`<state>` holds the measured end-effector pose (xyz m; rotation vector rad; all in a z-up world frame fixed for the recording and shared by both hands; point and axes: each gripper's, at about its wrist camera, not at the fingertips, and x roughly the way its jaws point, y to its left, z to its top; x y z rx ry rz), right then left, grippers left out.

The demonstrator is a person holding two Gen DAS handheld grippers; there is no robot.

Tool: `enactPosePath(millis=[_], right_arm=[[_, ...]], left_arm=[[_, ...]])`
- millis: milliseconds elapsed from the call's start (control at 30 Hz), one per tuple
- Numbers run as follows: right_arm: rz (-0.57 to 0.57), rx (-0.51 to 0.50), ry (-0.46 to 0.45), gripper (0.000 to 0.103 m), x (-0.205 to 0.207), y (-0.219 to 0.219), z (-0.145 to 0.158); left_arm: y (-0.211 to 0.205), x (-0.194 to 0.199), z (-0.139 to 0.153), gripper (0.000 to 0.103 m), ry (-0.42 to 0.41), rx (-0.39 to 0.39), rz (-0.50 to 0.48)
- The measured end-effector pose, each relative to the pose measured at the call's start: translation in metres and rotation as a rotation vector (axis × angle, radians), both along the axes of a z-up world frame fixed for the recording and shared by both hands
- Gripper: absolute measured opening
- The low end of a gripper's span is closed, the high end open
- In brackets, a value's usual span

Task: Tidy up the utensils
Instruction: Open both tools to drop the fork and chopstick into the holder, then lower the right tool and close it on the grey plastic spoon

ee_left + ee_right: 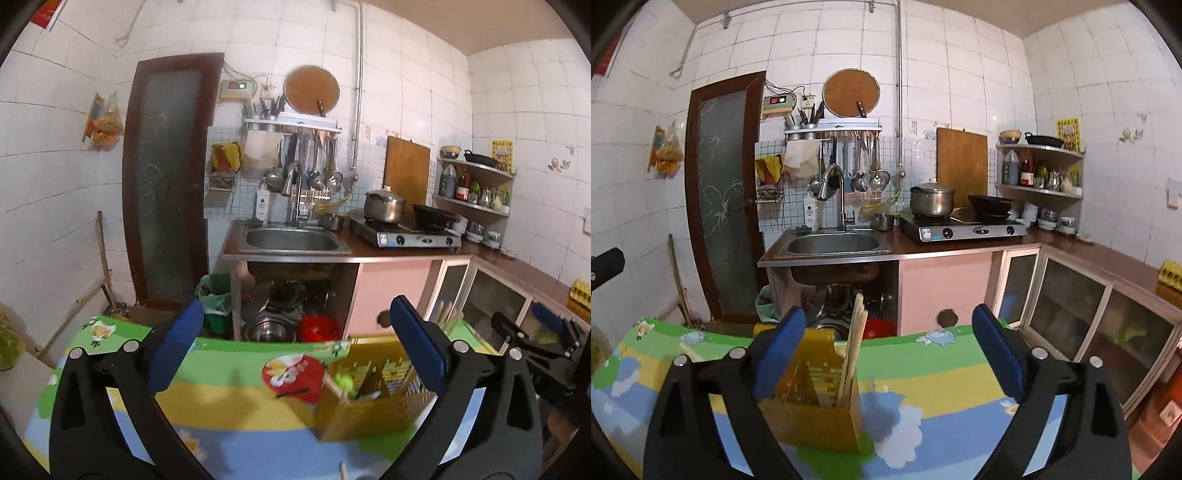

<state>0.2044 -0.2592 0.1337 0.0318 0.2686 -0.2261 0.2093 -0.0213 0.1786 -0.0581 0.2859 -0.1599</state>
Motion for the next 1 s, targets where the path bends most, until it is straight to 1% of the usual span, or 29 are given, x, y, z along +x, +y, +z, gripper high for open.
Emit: enactPosePath(millis=[100,167,300,400,500,633,733,800,900,1000], right_arm=[[0.006,0.006,0.029,0.092,-0.015,0.007,-0.006],[0.008,0.027,0.052,0.092,-0.024,0.009,-0.016],[0.003,0.059,0.119,0.093,-0.031,0.013,-0.048],[-0.005,0.063,0.198,0.093,-0.029,0.016,-0.078],[-0.005,0.070,0.248,0.093,-0.028,0.023,-0.101],[-0.003,0.044,0.328,0.093,-0.022,0.040,-0.133],[0.000,0.030,0.377,0.092,-0.016,0.050,-0.149],[-0.002,0.039,0.413,0.092,-0.011,0.055,-0.159],[0.011,0.078,0.471,0.092,-0.004,0.065,-0.174],[0.026,0.088,0.505,0.092,-0.003,0.075,-0.183]], left_arm=[[0.011,-0.016,-0.012,0.098,0.041,0.006,0.009],[0.017,-0.023,-0.029,0.098,0.075,0.017,0.012],[0.026,-0.031,-0.070,0.098,0.144,0.058,0.034],[0.033,-0.031,-0.107,0.098,0.214,0.085,0.058],[0.042,-0.026,-0.133,0.098,0.274,0.082,0.065],[0.049,-0.016,-0.162,0.098,0.328,0.090,0.077],[0.051,-0.007,-0.182,0.098,0.371,0.107,0.083],[0.052,-0.002,-0.193,0.098,0.401,0.122,0.083],[0.051,0.003,-0.204,0.098,0.426,0.131,0.095],[0.050,0.004,-0.208,0.098,0.443,0.131,0.088]])
